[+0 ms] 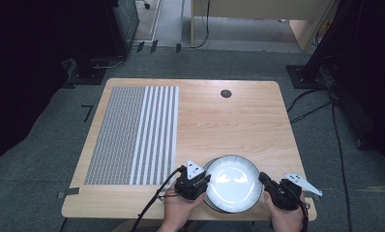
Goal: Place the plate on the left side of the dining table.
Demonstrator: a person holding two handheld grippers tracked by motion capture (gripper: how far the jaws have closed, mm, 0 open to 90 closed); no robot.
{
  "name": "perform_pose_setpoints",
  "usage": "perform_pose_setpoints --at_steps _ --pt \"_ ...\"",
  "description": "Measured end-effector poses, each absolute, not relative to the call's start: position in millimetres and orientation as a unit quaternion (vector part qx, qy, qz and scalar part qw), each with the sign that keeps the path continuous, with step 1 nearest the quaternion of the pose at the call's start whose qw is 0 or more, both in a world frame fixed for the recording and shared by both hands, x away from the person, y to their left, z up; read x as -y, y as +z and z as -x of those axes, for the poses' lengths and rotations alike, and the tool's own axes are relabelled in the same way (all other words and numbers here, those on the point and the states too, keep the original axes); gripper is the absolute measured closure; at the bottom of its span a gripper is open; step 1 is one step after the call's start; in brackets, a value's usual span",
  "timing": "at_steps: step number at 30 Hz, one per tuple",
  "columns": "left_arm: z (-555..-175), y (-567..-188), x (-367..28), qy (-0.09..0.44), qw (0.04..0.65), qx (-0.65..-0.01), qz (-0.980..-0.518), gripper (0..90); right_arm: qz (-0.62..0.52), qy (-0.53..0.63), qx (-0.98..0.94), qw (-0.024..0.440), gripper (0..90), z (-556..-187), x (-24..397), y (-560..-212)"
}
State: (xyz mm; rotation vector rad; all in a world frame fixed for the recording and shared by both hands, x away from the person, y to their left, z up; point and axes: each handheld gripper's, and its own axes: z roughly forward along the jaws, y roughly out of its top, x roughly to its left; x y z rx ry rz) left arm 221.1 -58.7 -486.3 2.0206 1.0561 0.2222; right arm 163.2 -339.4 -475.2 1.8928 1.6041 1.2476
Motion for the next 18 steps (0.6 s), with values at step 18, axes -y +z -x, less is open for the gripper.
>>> perform_pose_setpoints --at_steps 18 --pt "-221.7 -490.8 62.4 0.094 0.413 -0.42 -0.803 73.7 -0.688 0.425 -0.563 0.171 77.8 -157.1 335.7 -480.9"
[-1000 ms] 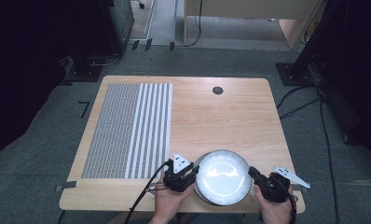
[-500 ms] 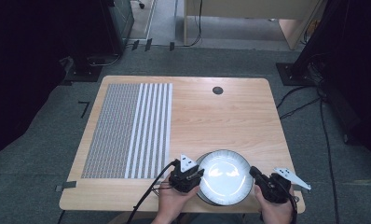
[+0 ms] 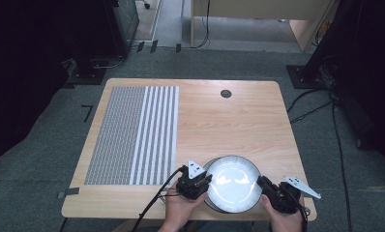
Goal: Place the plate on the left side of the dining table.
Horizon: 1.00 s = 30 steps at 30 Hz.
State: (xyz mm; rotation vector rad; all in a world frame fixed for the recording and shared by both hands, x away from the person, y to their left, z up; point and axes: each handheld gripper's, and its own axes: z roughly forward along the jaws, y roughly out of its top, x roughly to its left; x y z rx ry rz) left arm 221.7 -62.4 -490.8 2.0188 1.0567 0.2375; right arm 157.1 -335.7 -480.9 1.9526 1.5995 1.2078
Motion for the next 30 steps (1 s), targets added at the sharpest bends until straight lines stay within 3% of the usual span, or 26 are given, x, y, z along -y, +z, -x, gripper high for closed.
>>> perform_pose_setpoints --at_steps 9,13,18,30 --pt "-222.4 -490.9 62.2 0.093 0.415 -0.421 -0.802 73.3 -0.706 0.439 -0.542 0.123 82.6 -159.1 334.9 -489.1" --pt "-223.6 -490.8 61.8 0.089 0.416 -0.426 -0.798 73.6 -0.724 0.47 -0.499 0.075 84.1 -161.3 341.5 -495.0" --pt "-225.2 -490.6 61.2 0.075 0.422 -0.428 -0.796 68.8 -0.725 0.488 -0.479 0.078 85.0 -161.8 340.5 -494.3" --pt "-226.2 -482.6 53.8 0.056 0.448 -0.432 -0.781 76.1 -0.722 0.507 -0.465 0.072 84.6 -157.9 341.2 -489.9"
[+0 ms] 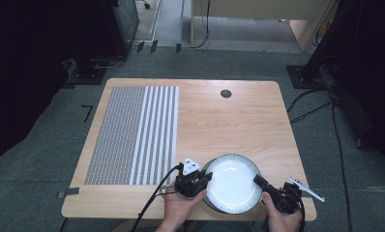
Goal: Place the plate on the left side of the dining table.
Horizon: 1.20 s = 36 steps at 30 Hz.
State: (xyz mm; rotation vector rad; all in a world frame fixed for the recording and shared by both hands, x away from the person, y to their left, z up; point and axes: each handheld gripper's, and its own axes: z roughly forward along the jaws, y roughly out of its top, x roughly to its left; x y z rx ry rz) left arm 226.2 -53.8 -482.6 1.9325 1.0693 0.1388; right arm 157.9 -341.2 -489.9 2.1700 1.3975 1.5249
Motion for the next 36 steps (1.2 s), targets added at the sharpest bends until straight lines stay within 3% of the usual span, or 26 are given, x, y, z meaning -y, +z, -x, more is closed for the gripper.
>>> perform_pose_setpoints --at_steps 12,36 --pt "-236.7 -465.7 24.0 0.067 0.453 -0.45 -0.767 76.6 -0.707 0.508 -0.484 0.086 84.8 -173.8 312.8 -469.6" --pt "-267.4 -434.8 -78.9 0.112 0.454 -0.51 -0.722 76.8 -0.68 0.522 -0.514 0.037 84.6 -244.4 213.2 -442.3"
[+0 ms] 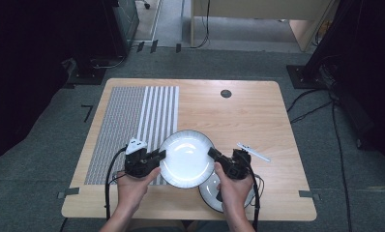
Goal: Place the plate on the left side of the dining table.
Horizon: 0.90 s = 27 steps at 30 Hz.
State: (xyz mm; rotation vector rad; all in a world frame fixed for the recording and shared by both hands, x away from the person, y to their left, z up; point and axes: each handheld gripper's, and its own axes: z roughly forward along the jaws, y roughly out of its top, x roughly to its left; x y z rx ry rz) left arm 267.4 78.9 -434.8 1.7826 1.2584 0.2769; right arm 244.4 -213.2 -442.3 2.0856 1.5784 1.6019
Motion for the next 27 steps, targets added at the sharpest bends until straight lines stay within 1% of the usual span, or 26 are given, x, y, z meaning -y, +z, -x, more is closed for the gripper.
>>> perform_pose_setpoints --at_steps 3,8,20,27 --pt "-270.4 -433.2 -87.3 0.115 0.455 -0.514 -0.718 76.8 -0.677 0.521 -0.519 0.032 84.5 -253.5 202.3 -439.2" --pt "-280.7 -430.9 -112.7 0.122 0.456 -0.531 -0.704 77.0 -0.67 0.521 -0.529 0.027 84.5 -269.9 180.7 -436.0" --pt "-304.8 -432.1 -154.4 0.136 0.45 -0.558 -0.683 77.8 -0.67 0.517 -0.533 -0.017 84.4 -311.1 138.5 -442.6" --pt "-320.2 -437.0 -171.5 0.138 0.449 -0.573 -0.672 78.1 -0.664 0.512 -0.544 -0.022 84.5 -334.3 120.1 -445.5"
